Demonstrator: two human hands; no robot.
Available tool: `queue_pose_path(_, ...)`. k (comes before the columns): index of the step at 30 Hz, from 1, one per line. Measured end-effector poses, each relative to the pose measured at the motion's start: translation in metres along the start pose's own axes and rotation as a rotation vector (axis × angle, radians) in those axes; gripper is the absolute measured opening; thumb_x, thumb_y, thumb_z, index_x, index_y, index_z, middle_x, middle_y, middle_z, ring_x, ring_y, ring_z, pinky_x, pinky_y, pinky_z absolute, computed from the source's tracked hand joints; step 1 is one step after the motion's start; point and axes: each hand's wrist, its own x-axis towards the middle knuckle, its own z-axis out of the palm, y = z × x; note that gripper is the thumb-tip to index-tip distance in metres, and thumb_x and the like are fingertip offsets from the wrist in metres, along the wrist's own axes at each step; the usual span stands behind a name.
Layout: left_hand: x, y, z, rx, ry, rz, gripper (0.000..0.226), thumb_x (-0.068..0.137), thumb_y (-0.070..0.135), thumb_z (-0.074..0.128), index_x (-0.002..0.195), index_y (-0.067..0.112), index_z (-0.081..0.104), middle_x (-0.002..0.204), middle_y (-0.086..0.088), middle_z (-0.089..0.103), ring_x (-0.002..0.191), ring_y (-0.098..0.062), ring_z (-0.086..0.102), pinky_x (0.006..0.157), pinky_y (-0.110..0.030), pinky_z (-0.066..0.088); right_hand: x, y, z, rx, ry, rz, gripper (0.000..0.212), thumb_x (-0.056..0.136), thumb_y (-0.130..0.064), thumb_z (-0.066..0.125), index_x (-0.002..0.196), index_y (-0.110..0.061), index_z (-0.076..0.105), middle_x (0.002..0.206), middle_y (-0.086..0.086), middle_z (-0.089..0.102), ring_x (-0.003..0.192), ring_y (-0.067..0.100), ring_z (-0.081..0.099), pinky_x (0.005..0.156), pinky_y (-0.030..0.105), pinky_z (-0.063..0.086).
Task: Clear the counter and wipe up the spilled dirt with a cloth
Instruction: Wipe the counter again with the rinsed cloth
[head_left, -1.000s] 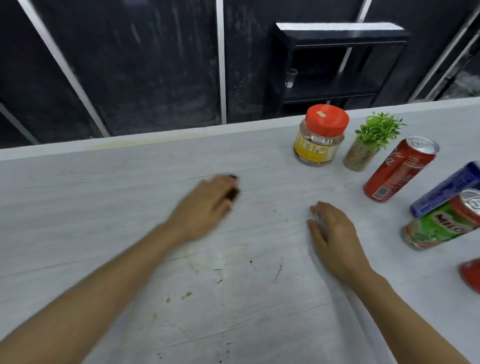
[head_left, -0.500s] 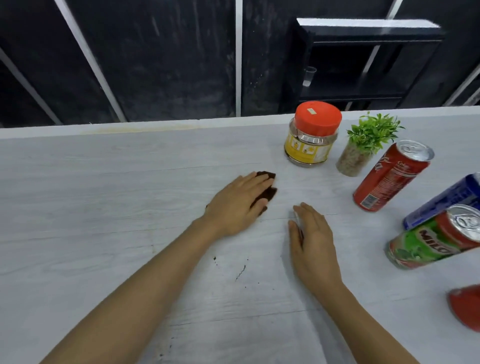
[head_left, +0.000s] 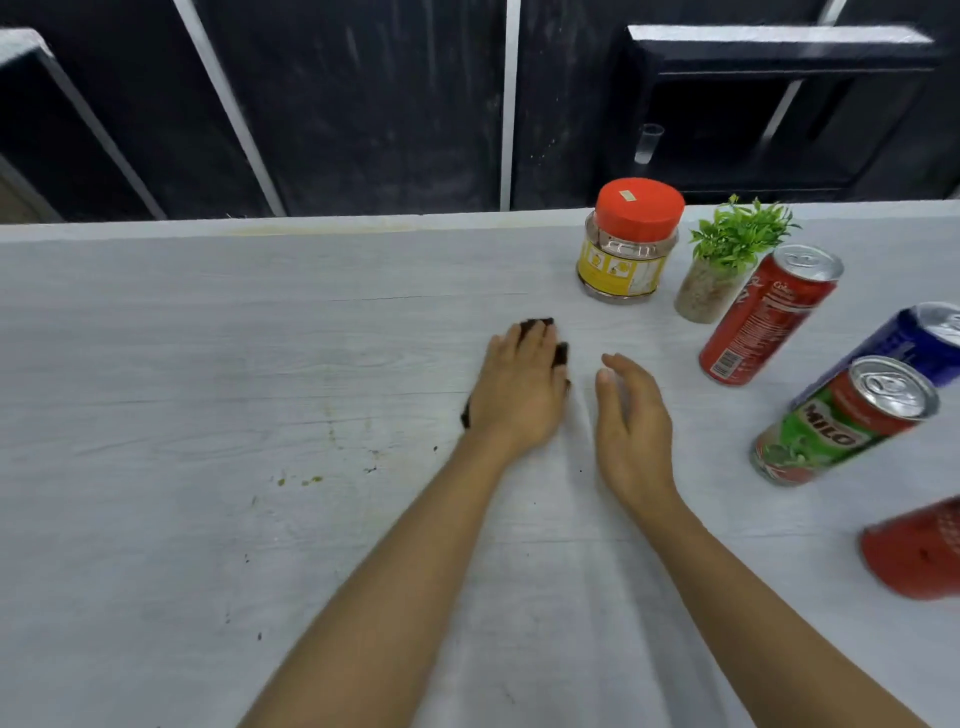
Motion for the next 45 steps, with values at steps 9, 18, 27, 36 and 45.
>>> queue_pose_path(9,-0.104,-0.011,-0.053,-0.790,0.180,-0.277,0.040,0.102,0.029,0.043,0.140,0.019,0.046,0.159,0.006,0.021,0.147,-0.006,0.004,0.122,-0.037,0.004,-0.042,-0.028,0.000,-0.228,-0.017,0.043,0.057,0.096,-0.050,0.037,0.135,-0.008,0.044,0.139,0.008,0.048,0.130,0.023,0.041,0.109,0.034,0.030)
queue_pose_path(18,-0.173,-0.156,-0.098,-0.311,0.296,-0.516,0.040,0.101,0.023,0.045,0.136,0.004,0.050,0.153,-0.012,0.035,0.146,-0.025,0.019,0.121,-0.042,0.011,-0.002,0.009,0.005,-0.952,-0.221,0.106,0.065,0.099,-0.046,0.019,0.150,-0.007,0.012,0.159,0.016,0.005,0.146,0.033,0.000,0.117,0.054,0.001)
queue_pose_path(27,-0.204,-0.184,-0.072,-0.013,0.124,-0.380,0.057,0.102,0.042,0.025,0.146,0.007,0.032,0.155,-0.017,0.028,0.145,-0.033,0.018,0.120,-0.045,0.006,-0.116,-0.040,0.048,-0.657,-0.495,-0.359,0.053,0.101,-0.039,0.022,0.148,-0.016,0.027,0.158,0.004,0.021,0.146,0.023,0.013,0.119,0.043,0.006)
queue_pose_path(36,-0.216,-0.180,-0.079,-0.327,0.263,-0.334,0.046,0.101,0.037,0.041,0.136,0.008,0.052,0.149,-0.009,0.042,0.143,-0.022,0.030,0.119,-0.029,0.013,-0.133,-0.009,-0.025,-0.829,-0.152,0.068,0.068,0.098,-0.048,0.020,0.148,-0.002,0.020,0.157,0.014,0.021,0.145,0.030,0.015,0.119,0.044,0.009)
queue_pose_path(45,-0.255,-0.202,-0.116,-0.473,0.434,-0.172,0.028,0.099,0.026,0.050,0.117,0.013,0.067,0.132,0.004,0.057,0.121,-0.001,0.048,0.102,-0.007,0.032,-0.245,-0.125,0.151,-0.707,-0.508,-0.308,0.062,0.100,-0.042,0.017,0.151,-0.007,0.008,0.160,0.011,0.009,0.146,0.026,0.000,0.119,0.046,-0.004)
